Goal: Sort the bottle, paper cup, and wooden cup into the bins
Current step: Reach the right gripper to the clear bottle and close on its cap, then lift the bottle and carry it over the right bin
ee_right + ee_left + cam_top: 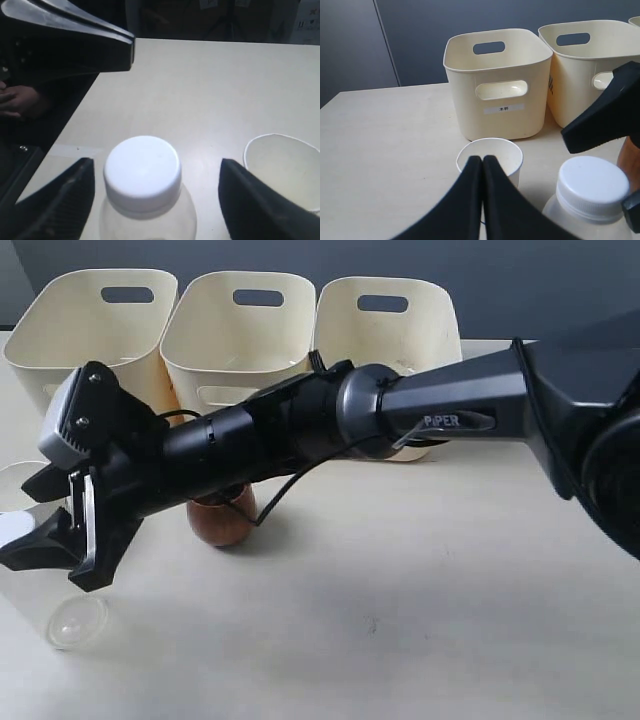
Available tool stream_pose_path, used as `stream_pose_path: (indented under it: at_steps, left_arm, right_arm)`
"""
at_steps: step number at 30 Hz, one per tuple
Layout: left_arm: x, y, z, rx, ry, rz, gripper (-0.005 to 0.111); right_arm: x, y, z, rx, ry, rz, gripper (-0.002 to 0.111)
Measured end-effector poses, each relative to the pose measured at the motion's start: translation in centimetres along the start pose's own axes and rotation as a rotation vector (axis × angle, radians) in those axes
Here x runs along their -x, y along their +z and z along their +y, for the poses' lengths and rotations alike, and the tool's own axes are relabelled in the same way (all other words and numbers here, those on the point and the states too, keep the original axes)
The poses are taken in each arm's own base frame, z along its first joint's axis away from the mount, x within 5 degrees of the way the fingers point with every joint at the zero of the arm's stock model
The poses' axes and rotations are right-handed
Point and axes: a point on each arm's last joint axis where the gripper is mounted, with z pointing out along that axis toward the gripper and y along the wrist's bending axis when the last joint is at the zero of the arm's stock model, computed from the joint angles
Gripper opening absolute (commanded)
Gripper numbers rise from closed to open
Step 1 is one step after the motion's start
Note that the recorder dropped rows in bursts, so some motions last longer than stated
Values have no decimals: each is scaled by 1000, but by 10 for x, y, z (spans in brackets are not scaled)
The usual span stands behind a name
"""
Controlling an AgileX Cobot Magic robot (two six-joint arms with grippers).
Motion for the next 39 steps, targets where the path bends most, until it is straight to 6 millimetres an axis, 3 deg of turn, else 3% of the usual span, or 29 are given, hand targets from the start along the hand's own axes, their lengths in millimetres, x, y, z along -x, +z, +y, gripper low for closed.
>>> stream_pose_path:
  at_steps: [20, 26, 29, 32, 39]
  left_arm:
    - [0, 0, 0, 0, 0, 0, 0]
    - [0, 0, 0, 0, 0, 0, 0]
    - [0, 0, 0, 0, 0, 0, 0]
    - [0, 0, 0, 0, 0, 0, 0]
    - [0, 0, 0, 0, 0, 0, 0]
  right_arm:
    - [6, 9, 1, -4, -22, -6, 68]
    - [-4, 16, -1, -13, -12, 18, 66]
    - [-6, 16, -2, -14, -9, 22, 48]
    - [-6, 16, -2, -18, -9, 23, 3]
    - [-5, 16, -1, -12, -9, 20, -1]
